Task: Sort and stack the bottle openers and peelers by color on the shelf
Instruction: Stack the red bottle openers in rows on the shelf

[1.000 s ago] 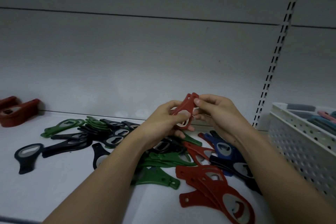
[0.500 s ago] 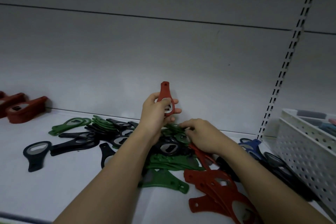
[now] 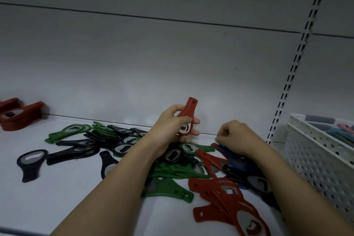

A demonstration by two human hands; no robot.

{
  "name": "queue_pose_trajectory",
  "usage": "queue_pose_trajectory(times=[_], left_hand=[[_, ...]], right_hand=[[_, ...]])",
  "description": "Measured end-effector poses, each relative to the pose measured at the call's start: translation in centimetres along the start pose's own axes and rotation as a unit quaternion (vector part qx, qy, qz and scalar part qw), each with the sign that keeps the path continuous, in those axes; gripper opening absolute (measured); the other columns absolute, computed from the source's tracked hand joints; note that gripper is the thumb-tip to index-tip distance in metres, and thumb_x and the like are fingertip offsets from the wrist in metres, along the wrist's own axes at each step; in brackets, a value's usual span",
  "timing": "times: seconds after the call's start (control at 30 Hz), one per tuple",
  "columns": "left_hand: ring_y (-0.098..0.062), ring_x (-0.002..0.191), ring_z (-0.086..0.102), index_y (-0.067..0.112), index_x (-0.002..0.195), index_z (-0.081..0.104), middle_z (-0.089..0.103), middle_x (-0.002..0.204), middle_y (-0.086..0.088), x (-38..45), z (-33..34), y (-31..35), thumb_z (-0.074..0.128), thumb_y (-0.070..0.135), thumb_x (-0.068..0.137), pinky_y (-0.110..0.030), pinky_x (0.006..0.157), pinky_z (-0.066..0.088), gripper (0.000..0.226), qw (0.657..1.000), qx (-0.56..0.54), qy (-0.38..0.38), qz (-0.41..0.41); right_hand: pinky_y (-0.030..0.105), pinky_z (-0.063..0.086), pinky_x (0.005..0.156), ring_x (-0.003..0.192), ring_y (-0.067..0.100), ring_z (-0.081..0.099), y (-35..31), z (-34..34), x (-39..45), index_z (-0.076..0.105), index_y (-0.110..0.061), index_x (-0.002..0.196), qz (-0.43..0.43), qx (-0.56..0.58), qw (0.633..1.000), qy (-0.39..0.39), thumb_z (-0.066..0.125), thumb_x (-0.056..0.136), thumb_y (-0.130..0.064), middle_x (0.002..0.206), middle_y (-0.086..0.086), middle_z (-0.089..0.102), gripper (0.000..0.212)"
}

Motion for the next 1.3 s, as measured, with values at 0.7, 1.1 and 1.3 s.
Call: queue_pose_trajectory(times=[0.7, 1.1, 1.3], left_hand=[[-0.022, 0.075, 0.072, 0.010, 0.114, 0.065, 0.074, 0.102, -0.009, 0.1, 0.4, -0.6, 0.041, 0.021, 0.105, -0.025, 0.049, 0.052, 0.028, 1.000, -0.010, 0.003, -0.014], [-0.022, 0.076, 0.071, 0.009, 0.117, 0.063, 0.072, 0.109, -0.014, -0.2, 0.5, -0.3, 0.040, 0.020, 0.106, -0.026, 0.050, 0.054, 0.028, 1.000, -0.013, 0.002, -0.009], [-0.024, 0.079, 0.072, 0.008, 0.118, 0.063, 0.073, 0.104, -0.012, -0.2, 0.5, -0.3, 0.040, 0.020, 0.106, -0.027, 0.051, 0.054, 0.029, 1.000, -0.015, 0.001, -0.010]], right_hand=[[0.040, 0.056, 0.085, 0.089, 0.025, 0.064, 0.3, 2.1, 0.3, 0.063, -0.013, 0.096, 0.073, -0.053, 0.995, -0.041, 0.067, 0.085, -0.034, 0.094, 0.006, 0.065, 0.024], [0.025, 0.054, 0.067, 0.081, 0.015, 0.066, -1.0, -3.6, -1.2, 0.063, -0.016, 0.089, 0.025, 0.281, 0.952, 0.122, 0.072, 0.087, -0.020, 0.086, 0.002, 0.067, 0.009], [0.021, 0.050, 0.062, 0.066, 0.008, 0.063, -0.9, -5.7, -2.1, 0.064, -0.018, 0.101, -0.010, 0.452, 0.877, 0.162, 0.065, 0.092, -0.014, 0.080, 0.002, 0.071, 0.010]])
Point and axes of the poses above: each hand's wrist, its own x-axis towards the middle knuckle, its own z-axis out of the palm, y = z × x, the point moved 9 cm from there along x, towards the middle knuckle
